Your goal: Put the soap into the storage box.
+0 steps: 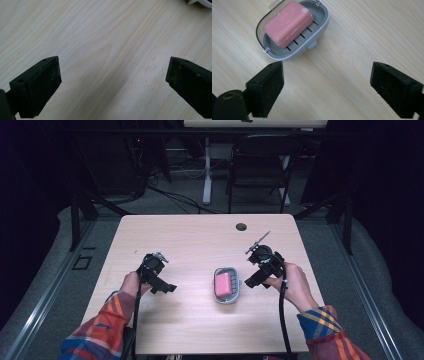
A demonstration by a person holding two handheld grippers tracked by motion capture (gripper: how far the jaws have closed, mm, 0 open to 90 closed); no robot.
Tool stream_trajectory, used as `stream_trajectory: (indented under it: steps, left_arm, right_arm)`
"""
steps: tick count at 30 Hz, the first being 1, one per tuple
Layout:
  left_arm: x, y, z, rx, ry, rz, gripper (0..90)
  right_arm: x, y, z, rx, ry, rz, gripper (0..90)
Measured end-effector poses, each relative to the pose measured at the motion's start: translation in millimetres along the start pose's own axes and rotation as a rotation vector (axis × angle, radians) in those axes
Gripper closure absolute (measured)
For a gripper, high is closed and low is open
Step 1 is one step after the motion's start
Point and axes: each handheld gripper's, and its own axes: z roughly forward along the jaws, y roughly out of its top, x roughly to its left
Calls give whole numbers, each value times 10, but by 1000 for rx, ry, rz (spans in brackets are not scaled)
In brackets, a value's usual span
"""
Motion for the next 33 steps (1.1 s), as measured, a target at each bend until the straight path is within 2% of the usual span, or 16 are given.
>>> stream_trajectory:
  steps: [5, 6, 7, 13, 14, 17, 19, 20, 21, 23, 24, 26, 28, 31, 32, 33]
  left_arm:
    - [-2, 0, 0, 1, 0, 0, 0]
    - [-2, 0, -1, 1, 0, 1, 0]
    - [-3, -1, -1, 1, 0, 1, 0]
    - [-1, -2, -1, 4, 0, 1, 0]
    - [-1, -3, -2, 4, 0, 1, 0]
    - [-4, -3, -2, 4, 1, 2, 0]
    - [-7, -4, -3, 4, 1, 2, 0]
    - [-6, -4, -2, 3, 0, 1, 0]
    - [-4, -4, 1, 5, 1, 1, 0]
    - [-1, -4, 6, 7, 0, 0, 0]
    - [-1, -3, 8, 8, 0, 1, 0]
    - [1, -3, 11, 8, 0, 3, 0]
    - [3, -1, 13, 7, 0, 5, 0]
    - [-12, 3, 11, 4, 1, 7, 0]
    - [-17, 2, 11, 2, 3, 7, 0]
    - [-21, 2, 9, 3, 3, 10, 0]
  right_arm:
    - [-72, -140, -52, -31, -16, 18, 34]
    - [-104, -171, -74, -17, -19, 10, 23]
    - [-106, -199, -67, -39, -26, 25, 9]
    - [-204, -411, -104, -29, -59, 6, 0]
    - [-225, -472, -89, -42, -57, 13, 0]
    - [-295, -615, -59, -36, -42, 34, 0]
    - [-328, -717, -13, -28, -47, 41, 0]
    - [-337, -794, 32, -26, -69, 41, 0]
    - [-357, -852, 62, 0, -85, 32, 0]
    - [-387, -972, 150, 29, -94, 47, 0]
    - [-395, -1055, 200, 25, -90, 66, 0]
    - [-413, -1145, 248, 44, -92, 64, 0]
    - [-405, -1274, 335, 45, -101, 83, 0]
    - [-380, -1356, 452, 69, -73, 99, 0]
    - [-378, -1350, 466, 116, -71, 59, 0]
    - [-361, -1358, 489, 103, -75, 60, 0]
